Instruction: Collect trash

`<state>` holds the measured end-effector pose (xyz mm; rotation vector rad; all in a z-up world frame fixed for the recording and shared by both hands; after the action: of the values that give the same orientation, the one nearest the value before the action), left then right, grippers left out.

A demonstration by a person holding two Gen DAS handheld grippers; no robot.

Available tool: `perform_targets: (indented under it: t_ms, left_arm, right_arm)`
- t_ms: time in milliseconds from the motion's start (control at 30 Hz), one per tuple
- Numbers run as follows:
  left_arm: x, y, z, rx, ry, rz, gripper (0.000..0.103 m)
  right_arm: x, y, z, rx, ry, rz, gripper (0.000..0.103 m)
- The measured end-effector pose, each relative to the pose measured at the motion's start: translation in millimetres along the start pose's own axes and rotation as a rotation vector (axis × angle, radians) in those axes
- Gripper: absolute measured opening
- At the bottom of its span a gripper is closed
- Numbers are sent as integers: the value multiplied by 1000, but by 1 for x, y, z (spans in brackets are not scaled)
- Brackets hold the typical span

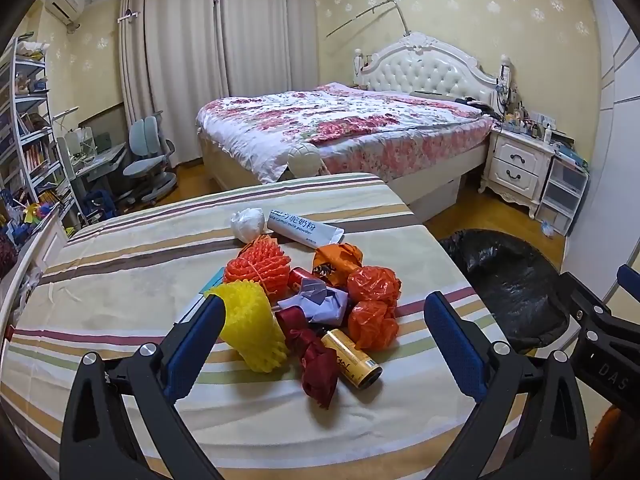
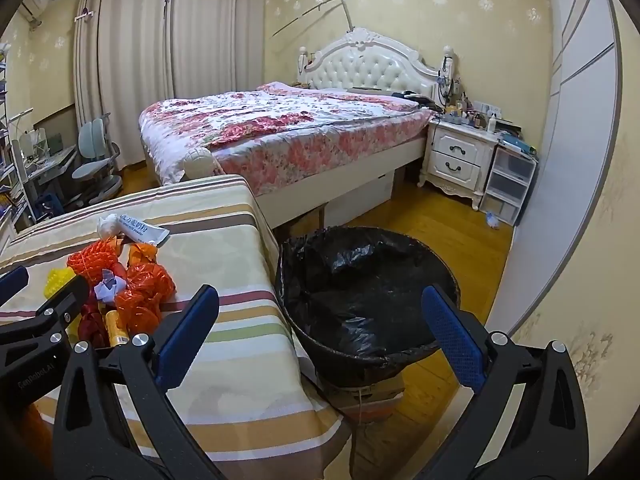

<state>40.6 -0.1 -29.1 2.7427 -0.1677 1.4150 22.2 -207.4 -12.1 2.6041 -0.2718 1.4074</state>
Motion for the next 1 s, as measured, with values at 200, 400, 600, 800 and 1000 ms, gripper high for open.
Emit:
perform_targets:
  t_ms: [200,400,600,800,1000]
  left_arm:
    - [-2,3,-2,1,-1,2,97]
    - [-2,3,-2,0,-3,2,97]
    - [-2,3,-2,1,-1,1,97]
    - [-2,3,-2,2,-2,1,97]
    - [-2,3,-2,2,-2,2,97]
  right_arm:
    - [-2,-2,2,-4,0,-1,99]
    - [-4,-3,2,-3,-1,-1,99]
    - [-3,-3,3,-3,-2,-1,99]
    - [-3,-3,2,-3,-4,0,99]
    - [-3,-2,3,-3,-4,0,99]
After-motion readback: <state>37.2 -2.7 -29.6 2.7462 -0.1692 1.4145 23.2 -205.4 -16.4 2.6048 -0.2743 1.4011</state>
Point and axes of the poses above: each gripper's, at about its wrist camera, not at the fingertips, and z roughly the way its jaws point, y to its right, x to its top, the point moved 5 cm from there along z, roughly the way its jaws point, and after that the axes turned 5 degrees about -x, right-handed, at the moved point
